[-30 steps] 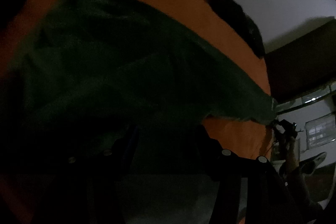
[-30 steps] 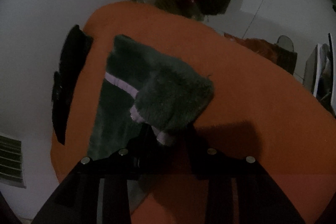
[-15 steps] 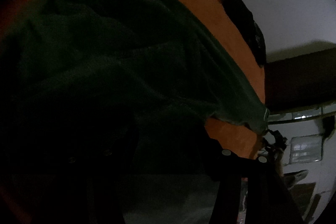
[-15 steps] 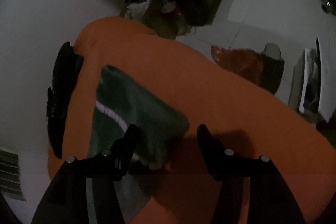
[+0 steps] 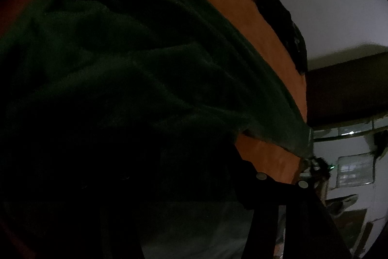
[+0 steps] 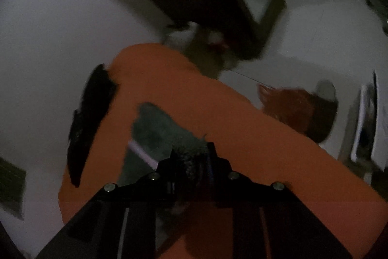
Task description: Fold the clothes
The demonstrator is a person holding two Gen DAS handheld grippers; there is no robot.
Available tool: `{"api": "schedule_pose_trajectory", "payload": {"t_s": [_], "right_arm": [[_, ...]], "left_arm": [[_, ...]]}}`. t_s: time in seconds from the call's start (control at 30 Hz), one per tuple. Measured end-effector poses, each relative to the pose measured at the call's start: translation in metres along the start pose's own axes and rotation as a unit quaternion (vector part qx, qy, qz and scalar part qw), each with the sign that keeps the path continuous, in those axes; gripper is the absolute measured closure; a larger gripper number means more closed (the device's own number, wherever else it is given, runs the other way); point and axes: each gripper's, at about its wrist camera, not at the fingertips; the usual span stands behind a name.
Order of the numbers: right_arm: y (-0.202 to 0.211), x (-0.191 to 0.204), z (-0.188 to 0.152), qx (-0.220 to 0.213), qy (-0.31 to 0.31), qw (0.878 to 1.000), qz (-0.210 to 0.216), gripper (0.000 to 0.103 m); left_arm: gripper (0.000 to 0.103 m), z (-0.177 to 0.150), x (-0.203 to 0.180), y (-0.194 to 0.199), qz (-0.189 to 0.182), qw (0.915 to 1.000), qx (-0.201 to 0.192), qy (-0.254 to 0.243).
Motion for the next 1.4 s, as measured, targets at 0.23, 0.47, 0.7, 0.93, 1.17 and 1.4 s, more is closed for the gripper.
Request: {"api": "schedule_pose_trajectory", "payload": {"t_s": [0.23, 0.47, 0.7, 0.93, 1.17, 1.4], "right_arm": [[-0.002, -0.042, 0.004, 0.012, -0.051, 0.998, 0.016, 0.07], [0.043, -0.009, -0.019, 0.013, 0.015, 0.999, 0.03, 0.057], [0.105, 0.039, -0.091, 0.011, 0.136, 0.99, 0.043, 0.057], [0.091, 0.07, -0.125, 0.062, 0.212, 0.975, 0.025, 0.057], [0.037, 0.044, -0.168, 0.132, 0.154, 0.979, 0.022, 0.057], [0.039, 0.028, -0.189, 0.142, 0.146, 0.979, 0.011, 0.057]], "left_arm": [[0.046, 0.004, -0.005, 0.0, 0.003, 0.9998, 0.001, -0.018], [0.046, 0.003, 0.013, 0.013, 0.01, 0.9998, -0.01, -0.01], [0.046, 0.002, 0.048, 0.048, 0.026, 0.9985, -0.043, 0.02], [0.046, 0.01, 0.072, 0.051, 0.017, 0.9967, -0.054, 0.059], [0.046, -0.008, 0.087, 0.024, 0.054, 0.9959, -0.032, 0.065], [0.046, -0.022, 0.092, 0.019, 0.091, 0.9944, -0.036, 0.041]]}}
Point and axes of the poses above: each gripper's, at about its wrist camera, not at the fingertips, and y roughly against the way its jaws point, x to its left, z to its top, and after that the axes turned 11 degrees about z, right-handed
